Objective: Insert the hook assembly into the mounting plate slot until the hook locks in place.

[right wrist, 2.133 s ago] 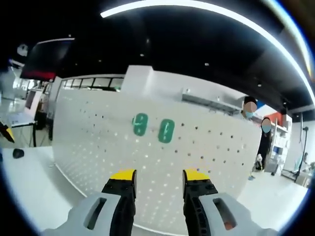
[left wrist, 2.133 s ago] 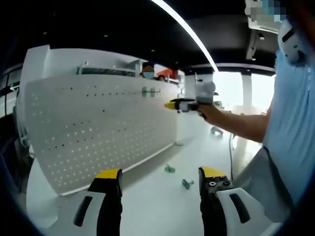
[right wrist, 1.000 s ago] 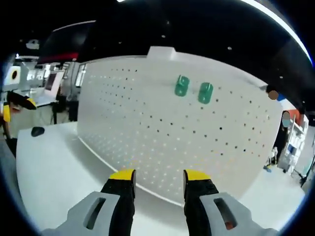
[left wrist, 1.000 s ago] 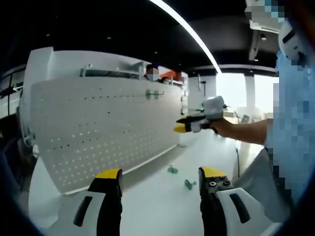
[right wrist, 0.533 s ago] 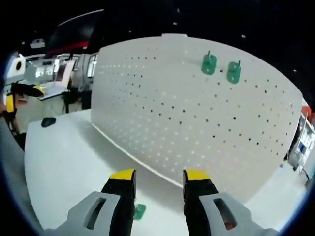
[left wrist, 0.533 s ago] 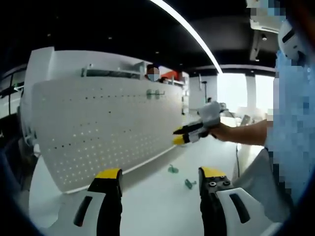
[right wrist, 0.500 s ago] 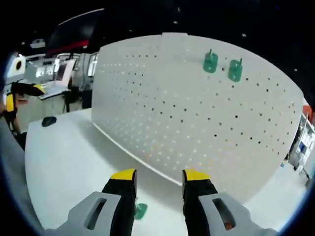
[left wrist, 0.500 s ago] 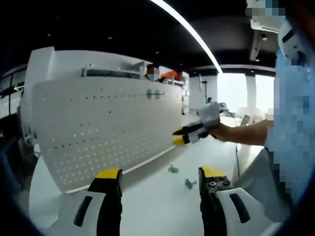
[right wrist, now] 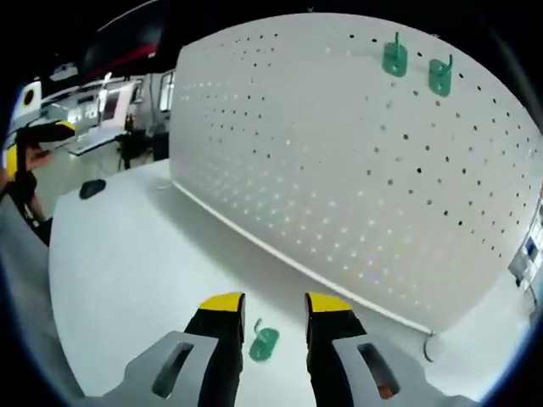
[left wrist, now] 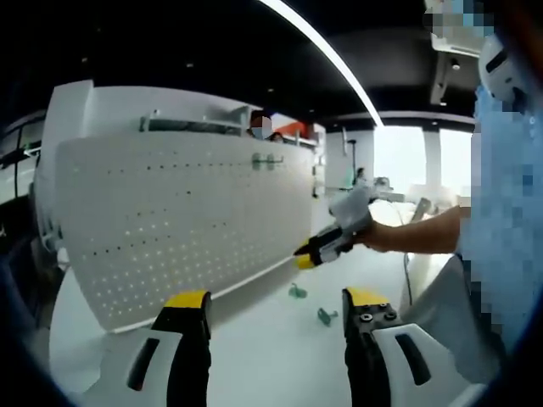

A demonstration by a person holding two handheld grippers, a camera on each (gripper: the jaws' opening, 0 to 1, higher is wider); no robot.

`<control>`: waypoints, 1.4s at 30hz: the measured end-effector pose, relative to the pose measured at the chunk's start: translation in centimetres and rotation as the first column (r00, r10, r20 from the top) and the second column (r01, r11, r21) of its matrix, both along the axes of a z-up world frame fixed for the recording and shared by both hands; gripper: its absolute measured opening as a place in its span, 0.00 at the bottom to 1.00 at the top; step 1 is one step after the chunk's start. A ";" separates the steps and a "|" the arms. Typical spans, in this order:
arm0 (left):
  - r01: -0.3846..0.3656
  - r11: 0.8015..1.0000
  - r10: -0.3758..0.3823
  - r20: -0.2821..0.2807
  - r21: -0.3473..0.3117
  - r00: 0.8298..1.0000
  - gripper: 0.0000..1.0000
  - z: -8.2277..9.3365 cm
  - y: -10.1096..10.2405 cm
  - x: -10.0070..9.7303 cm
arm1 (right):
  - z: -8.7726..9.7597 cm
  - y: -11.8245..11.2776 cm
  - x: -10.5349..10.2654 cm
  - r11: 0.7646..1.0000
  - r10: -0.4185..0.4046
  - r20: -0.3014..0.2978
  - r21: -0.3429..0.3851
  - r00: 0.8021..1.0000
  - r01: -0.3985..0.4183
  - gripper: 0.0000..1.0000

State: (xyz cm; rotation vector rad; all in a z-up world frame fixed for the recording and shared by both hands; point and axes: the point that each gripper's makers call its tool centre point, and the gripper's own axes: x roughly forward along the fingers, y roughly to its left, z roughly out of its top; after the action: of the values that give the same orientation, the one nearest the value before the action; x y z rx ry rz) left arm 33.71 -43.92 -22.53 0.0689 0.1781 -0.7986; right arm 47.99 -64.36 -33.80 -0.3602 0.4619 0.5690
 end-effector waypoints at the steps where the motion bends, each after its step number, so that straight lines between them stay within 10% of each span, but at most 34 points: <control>1: 0.000 1.000 0.000 0.000 0.000 1.000 0.64 0.0 0.0 0.0 | -0.5 0.2 -0.1 1.000 0.003 -0.013 -0.004 1.000 -0.003 0.25; 42: -0.009 1.000 0.009 -0.014 -0.010 1.000 0.64 -0.5 0.6 -0.1 | -6.0 -0.5 0.7 0.997 -0.040 -0.180 -0.072 0.983 0.027 0.08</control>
State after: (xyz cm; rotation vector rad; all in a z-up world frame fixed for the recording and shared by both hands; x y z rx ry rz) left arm 33.62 -43.33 -23.04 0.0530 0.1878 -0.7916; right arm 48.70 -64.87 -39.81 -0.3679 0.6640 0.5560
